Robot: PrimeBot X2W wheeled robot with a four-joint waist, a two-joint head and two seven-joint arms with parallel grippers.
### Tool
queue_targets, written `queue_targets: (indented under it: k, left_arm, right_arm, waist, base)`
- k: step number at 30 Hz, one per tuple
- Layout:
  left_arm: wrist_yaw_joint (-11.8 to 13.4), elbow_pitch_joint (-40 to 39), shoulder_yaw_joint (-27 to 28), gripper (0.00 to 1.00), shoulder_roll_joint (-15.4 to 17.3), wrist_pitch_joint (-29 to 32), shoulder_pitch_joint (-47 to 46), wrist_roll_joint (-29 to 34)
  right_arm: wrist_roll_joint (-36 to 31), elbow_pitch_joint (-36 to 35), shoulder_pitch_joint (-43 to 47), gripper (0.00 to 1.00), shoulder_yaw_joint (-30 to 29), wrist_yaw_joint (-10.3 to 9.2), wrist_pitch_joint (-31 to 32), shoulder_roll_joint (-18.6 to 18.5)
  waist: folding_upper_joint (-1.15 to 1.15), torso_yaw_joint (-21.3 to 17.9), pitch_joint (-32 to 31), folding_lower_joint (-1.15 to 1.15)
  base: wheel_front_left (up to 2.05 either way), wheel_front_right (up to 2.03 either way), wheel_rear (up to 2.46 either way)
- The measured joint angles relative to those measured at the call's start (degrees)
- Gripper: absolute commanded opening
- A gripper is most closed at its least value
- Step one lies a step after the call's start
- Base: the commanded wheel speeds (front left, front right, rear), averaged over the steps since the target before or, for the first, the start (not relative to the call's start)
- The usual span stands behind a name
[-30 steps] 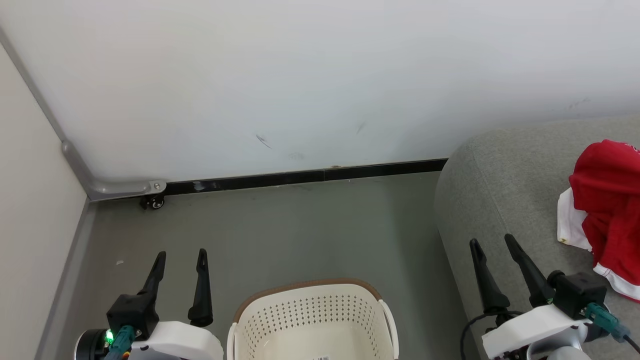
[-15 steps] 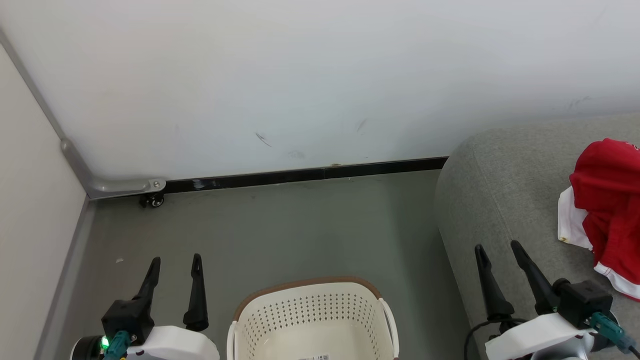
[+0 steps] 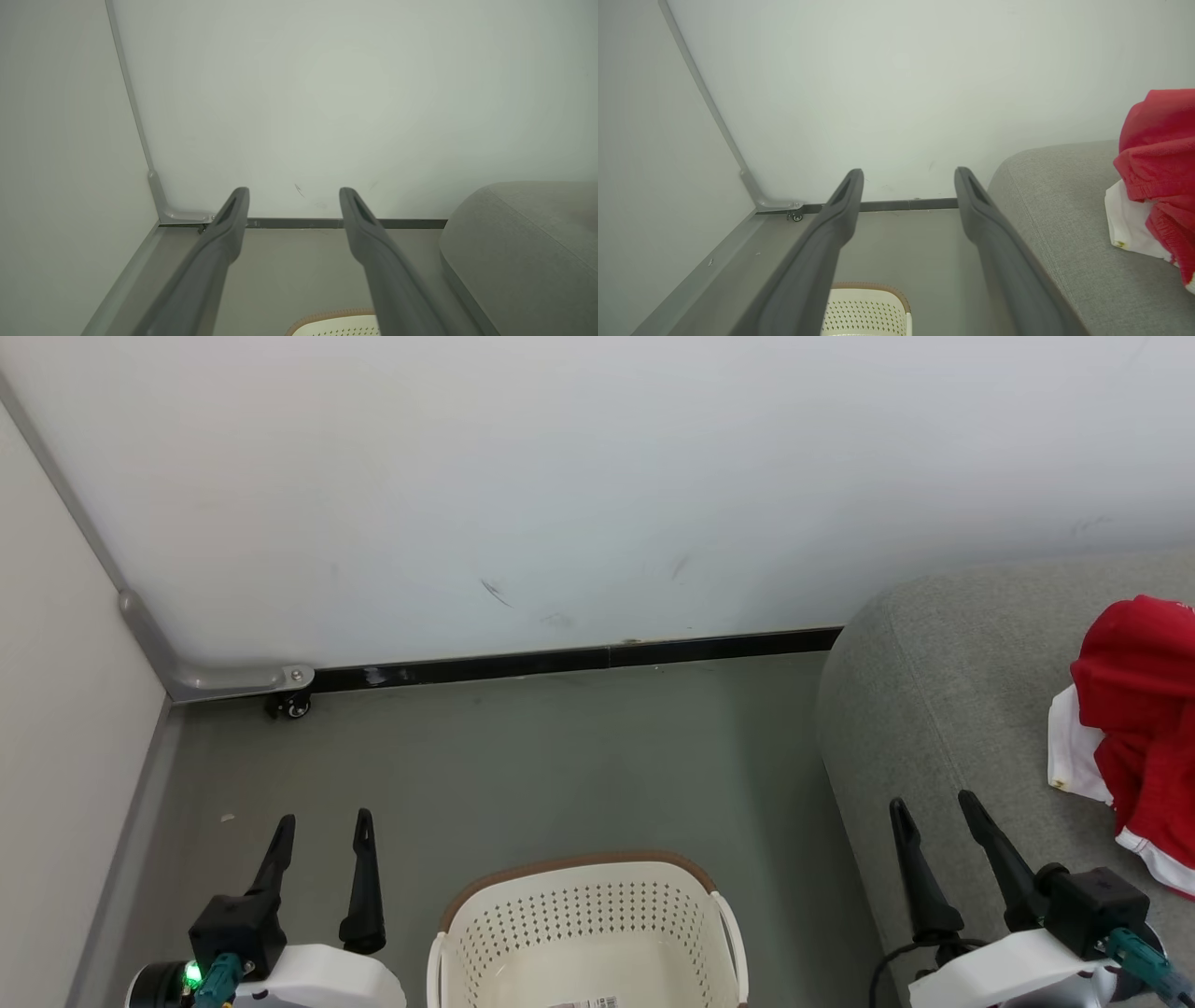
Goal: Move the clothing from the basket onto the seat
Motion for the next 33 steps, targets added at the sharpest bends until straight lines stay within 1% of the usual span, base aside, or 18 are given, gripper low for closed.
queue_targets:
  k: [32, 33]
  left_arm:
    - [1.0, 1.8, 0.9, 1.0, -0.1, 0.0, 0.0, 0.6]
    - [1.0, 2.4, 0.8, 0.0, -0.1, 0.0, 0.0, 0.5]
  right_arm:
    - [-1.6, -5.6, 3.7, 1.0, -0.7, 0.0, 3.4, 1.0]
    - [-1.6, -5.0, 3.8, 0.0, -0.6, 0.0, 3.4, 1.1]
  waist:
    - [0.0, 0.7, -0.3, 0.0]
    - [0.0, 0.7, -0.3, 0.0]
  base:
    - [0.0, 0.0, 0.0]
    - [0.0, 0.0, 0.0]
